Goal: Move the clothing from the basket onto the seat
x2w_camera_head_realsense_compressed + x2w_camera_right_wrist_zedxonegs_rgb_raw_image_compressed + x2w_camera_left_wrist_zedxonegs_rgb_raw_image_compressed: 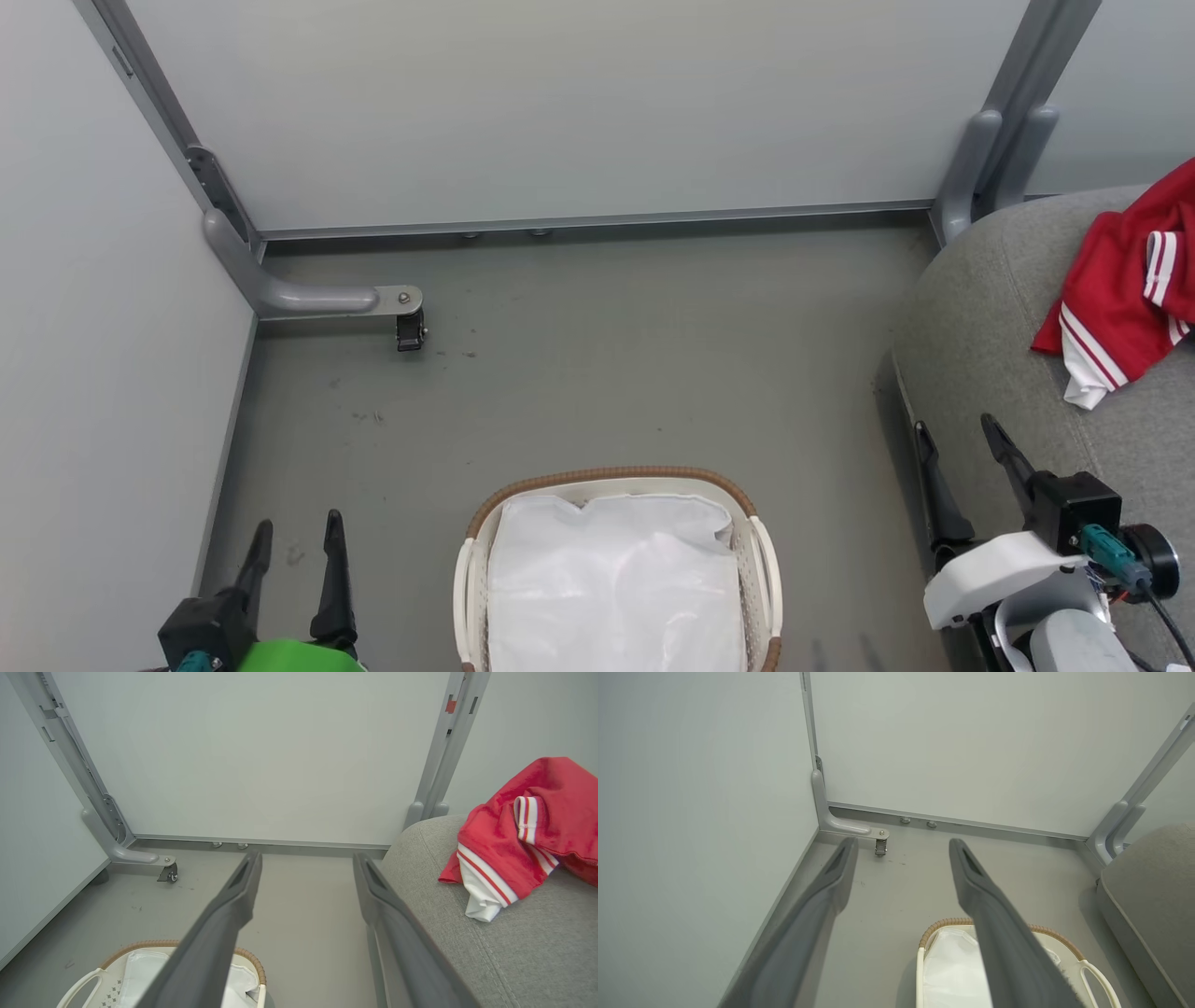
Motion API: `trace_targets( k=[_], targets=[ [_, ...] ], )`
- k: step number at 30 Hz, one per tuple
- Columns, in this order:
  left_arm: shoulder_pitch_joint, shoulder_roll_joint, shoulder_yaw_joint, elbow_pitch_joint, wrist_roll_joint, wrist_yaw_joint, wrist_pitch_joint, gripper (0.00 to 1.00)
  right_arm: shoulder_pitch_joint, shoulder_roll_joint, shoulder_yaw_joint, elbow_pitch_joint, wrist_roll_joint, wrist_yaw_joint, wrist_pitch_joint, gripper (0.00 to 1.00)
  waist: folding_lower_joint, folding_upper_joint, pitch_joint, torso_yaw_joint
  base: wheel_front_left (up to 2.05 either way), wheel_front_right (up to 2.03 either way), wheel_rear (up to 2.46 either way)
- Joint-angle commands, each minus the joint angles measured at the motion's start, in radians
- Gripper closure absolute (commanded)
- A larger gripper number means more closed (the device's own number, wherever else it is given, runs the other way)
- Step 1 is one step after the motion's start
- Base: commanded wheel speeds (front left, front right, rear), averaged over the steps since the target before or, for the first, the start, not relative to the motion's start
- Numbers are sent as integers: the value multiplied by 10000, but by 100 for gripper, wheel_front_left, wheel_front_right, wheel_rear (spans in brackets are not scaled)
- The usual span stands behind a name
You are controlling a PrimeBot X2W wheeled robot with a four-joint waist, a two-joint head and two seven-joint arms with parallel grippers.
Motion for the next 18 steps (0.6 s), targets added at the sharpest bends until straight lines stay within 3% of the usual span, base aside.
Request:
trace_targets(
  k=[1, 18],
  targets=[
    [-2, -8, -13, 31, -14, 0, 2, 100, -7, 6, -6, 35, 12, 0, 6, 100, 1, 0, 0, 0, 0, 0, 0],
    [-286, -9, 139, 21, -2785, -3, 727, 100, 2, 48, -143, 64, 3034, -2, 805, 100, 1, 0, -58, -38, 0, 0, 0]
  ],
)
